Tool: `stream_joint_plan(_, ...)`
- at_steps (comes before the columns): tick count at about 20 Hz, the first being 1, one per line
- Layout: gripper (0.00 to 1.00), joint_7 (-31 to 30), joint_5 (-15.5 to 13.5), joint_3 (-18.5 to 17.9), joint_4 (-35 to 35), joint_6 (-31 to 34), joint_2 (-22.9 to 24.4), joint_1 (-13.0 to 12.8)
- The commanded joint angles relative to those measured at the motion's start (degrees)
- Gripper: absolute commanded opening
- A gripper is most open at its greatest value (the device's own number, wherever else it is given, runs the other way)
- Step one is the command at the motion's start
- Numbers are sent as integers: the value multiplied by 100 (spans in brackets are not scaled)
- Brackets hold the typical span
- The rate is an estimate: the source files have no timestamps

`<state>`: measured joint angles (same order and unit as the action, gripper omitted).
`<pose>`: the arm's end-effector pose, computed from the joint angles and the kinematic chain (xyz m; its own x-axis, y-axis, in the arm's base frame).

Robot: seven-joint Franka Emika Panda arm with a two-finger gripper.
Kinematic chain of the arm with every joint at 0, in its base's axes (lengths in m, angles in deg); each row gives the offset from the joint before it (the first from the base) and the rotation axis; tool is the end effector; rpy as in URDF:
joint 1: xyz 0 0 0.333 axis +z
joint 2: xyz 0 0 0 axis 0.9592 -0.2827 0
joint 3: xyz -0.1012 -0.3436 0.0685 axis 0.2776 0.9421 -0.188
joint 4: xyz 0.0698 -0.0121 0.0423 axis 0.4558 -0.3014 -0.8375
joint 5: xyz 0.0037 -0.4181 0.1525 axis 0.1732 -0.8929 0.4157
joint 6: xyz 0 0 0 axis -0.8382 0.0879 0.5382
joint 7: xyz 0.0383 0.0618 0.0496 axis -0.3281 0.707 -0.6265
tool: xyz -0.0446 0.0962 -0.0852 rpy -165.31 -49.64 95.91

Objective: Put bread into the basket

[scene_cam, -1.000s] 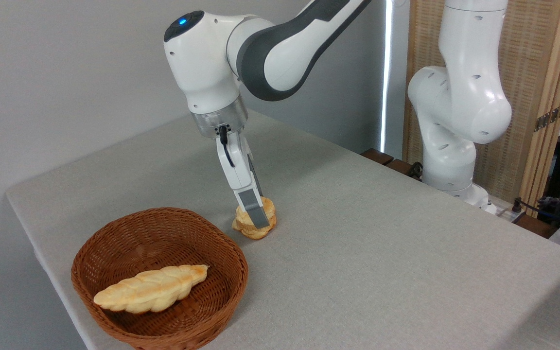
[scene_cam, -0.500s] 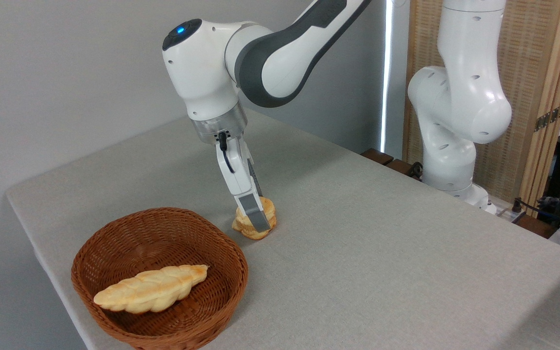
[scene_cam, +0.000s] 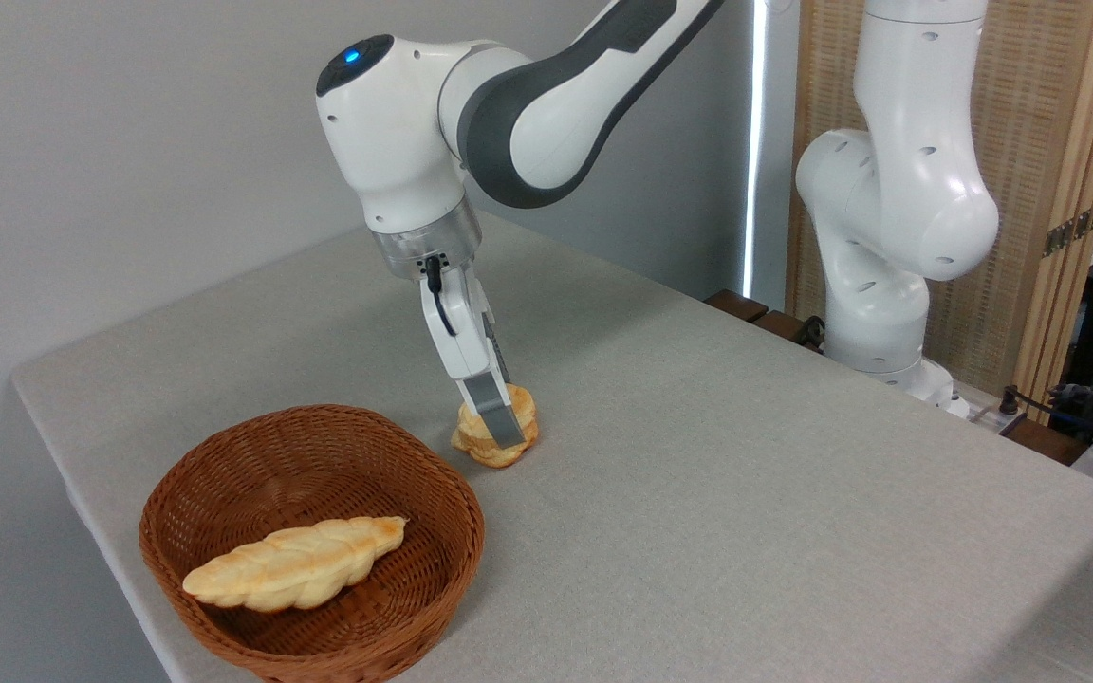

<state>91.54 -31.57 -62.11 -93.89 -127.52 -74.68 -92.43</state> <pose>0.5211 -0.1433 0.4155 0.2532 -0.9649 -0.0697 -0.9527 -0.2612 0.1554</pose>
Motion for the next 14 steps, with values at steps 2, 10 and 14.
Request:
stream_joint_plan(2, 47, 88, 11, -53, 86, 51, 114, -31)
stream_joint_plan(10, 48, 70, -85, -35, 586, 341, 281, -31)
stream_joint_plan(14, 48, 44, -418, -114, 981, 332, 281, -23)
